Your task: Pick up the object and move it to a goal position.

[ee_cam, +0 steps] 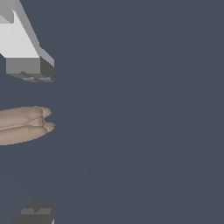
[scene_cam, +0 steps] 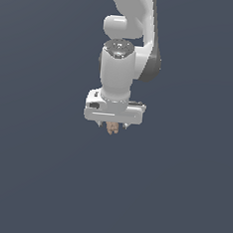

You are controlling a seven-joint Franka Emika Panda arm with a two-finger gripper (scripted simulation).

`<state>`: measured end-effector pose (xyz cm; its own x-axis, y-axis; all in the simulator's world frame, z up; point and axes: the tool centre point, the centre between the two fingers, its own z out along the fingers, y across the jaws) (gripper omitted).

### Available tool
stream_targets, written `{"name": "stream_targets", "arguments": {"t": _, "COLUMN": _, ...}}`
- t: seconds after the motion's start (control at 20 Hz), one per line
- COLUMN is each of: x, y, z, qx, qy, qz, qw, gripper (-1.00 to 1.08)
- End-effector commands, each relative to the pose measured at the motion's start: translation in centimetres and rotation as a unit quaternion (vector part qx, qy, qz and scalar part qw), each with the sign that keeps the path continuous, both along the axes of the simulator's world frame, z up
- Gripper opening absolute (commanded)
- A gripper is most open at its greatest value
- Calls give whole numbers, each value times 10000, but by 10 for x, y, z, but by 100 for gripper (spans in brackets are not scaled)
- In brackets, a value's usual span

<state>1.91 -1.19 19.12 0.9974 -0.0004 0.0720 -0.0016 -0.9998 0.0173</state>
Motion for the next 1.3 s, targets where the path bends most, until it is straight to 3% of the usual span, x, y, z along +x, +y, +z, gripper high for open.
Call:
{"name": "stream_targets", "arguments": {"t": 0.0, "x": 0, "y": 0, "z": 0, "qx": 0, "qy": 0, "qz": 0, "qw": 10000, "gripper": 100}}
{"name": "stream_targets", "arguments": {"t": 0.8, "x": -4, "y": -7, "z": 3, "qx": 53, "qy": 6, "qz": 8, "qw": 10000, "gripper": 100}}
{"name": "stream_targets", "arguments": {"t": 1.25, "x": -30, "y": -8, "z": -27, "qx": 47, "qy": 100, "qz": 237, "qw": 9997, "gripper": 100}}
